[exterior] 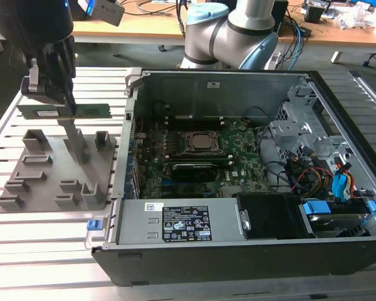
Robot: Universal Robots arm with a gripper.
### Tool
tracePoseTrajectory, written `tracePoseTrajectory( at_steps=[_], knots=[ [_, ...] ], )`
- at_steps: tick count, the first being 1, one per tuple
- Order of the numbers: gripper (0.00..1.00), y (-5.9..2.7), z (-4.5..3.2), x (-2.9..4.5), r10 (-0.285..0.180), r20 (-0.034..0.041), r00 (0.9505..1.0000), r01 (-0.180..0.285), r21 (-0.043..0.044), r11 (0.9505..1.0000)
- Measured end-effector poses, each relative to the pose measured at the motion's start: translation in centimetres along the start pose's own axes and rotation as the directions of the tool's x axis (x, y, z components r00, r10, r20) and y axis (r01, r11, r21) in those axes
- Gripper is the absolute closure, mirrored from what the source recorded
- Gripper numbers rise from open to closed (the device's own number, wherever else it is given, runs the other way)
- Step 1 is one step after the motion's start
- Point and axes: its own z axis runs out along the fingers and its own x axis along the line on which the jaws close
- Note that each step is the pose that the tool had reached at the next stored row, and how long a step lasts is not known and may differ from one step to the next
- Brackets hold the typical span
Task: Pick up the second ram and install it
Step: 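Pick up the second ram and move it above second insertion slot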
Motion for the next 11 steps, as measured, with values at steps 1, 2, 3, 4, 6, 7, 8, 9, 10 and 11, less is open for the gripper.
tracePoseTrajectory(
  at_steps=[1, 2, 3, 4, 6, 7, 8, 9, 10, 11],
  knots=[
    [0.86, -0.52, -0.02, -0.02, 0.000, -0.0003, 1.0000, 0.000, 0.0000, 1.0000],
    [0.86, -1.36, -0.07, -0.06, 0.000, -0.0011, 1.0000, 0.000, -0.0002, 1.0000],
    [0.86, -1.88, -0.09, -0.09, 0.000, -0.0015, 1.0000, 0.000, -0.0003, 1.0000],
    [0.86, -2.33, -0.11, -0.11, 0.000, -0.0018, 1.0000, 0.000, -0.0003, 1.0000],
    [0.86, -3.23, -0.15, -0.16, 0.000, -0.0025, 1.0000, 0.000, -0.0003, 1.0000],
    [0.86, -3.83, -0.18, -0.20, 0.000, -0.0031, 1.0000, 0.000, -0.0005, 1.0000],
    [0.86, -4.32, -0.20, -0.24, 0.000, -0.0035, 1.0000, 0.000, -0.0005, 1.0000],
    [0.86, -4.90, -0.22, -0.28, 0.000, -0.0040, 1.0000, 0.000, -0.0006, 1.0000],
    [0.86, -5.60, -0.26, -0.33, 0.000, -0.0046, 1.0000, 0.000, -0.0008, 1.0000],
    [0.86, -6.00, -0.27, -0.36, 0.000, -0.0049, 1.0000, 0.000, -0.0008, 1.0000]
  ],
)
